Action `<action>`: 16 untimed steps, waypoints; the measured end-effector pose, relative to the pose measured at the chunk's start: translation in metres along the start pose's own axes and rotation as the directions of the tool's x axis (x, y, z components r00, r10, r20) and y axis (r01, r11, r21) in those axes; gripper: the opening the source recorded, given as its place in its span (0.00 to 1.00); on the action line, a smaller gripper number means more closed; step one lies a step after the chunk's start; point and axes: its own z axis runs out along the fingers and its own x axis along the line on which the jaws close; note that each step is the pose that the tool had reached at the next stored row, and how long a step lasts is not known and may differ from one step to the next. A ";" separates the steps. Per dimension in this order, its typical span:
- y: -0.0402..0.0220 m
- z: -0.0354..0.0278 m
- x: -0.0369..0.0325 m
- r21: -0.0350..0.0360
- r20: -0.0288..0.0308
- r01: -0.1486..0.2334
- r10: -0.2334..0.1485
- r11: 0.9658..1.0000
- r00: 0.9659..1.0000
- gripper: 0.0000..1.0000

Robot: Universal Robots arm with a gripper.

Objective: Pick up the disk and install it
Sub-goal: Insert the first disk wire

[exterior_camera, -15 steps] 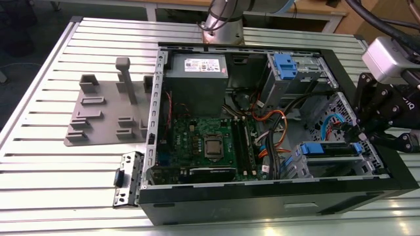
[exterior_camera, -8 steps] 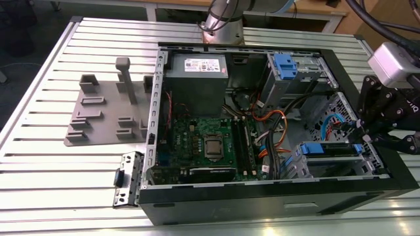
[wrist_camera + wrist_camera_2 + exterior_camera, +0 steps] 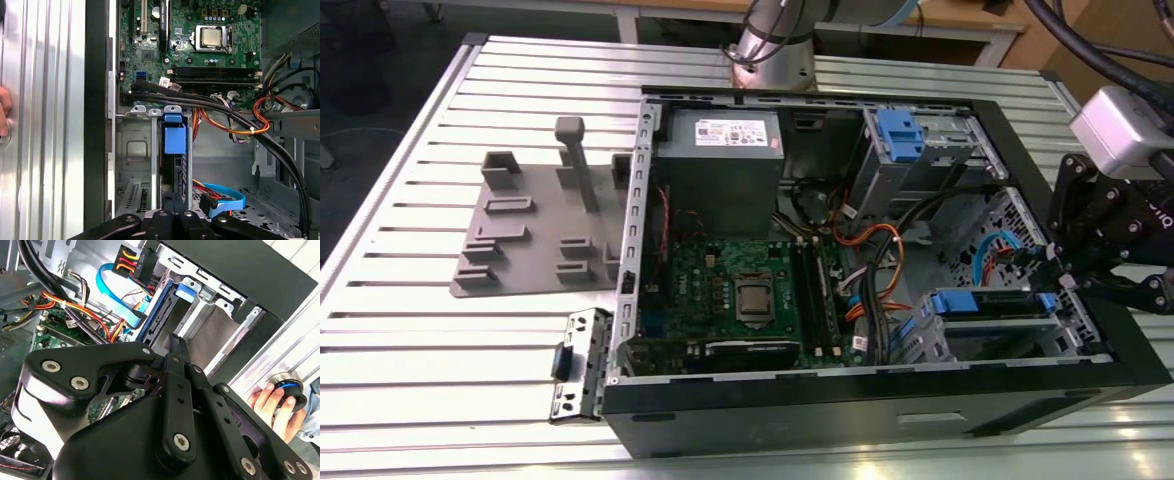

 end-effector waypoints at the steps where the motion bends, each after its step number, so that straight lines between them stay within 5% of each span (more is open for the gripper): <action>1: 0.0000 0.0000 0.0000 0.000 0.000 0.000 0.000 1.000 1.000 0.10; 6: -0.0001 0.0000 0.0000 0.000 0.000 0.000 0.000 1.000 1.000 0.11; 12: -0.0002 0.0000 0.0000 0.000 0.000 0.000 0.000 1.000 1.000 0.41; 16: -0.0004 0.0000 0.0000 0.000 0.000 0.000 0.000 1.000 1.000 0.47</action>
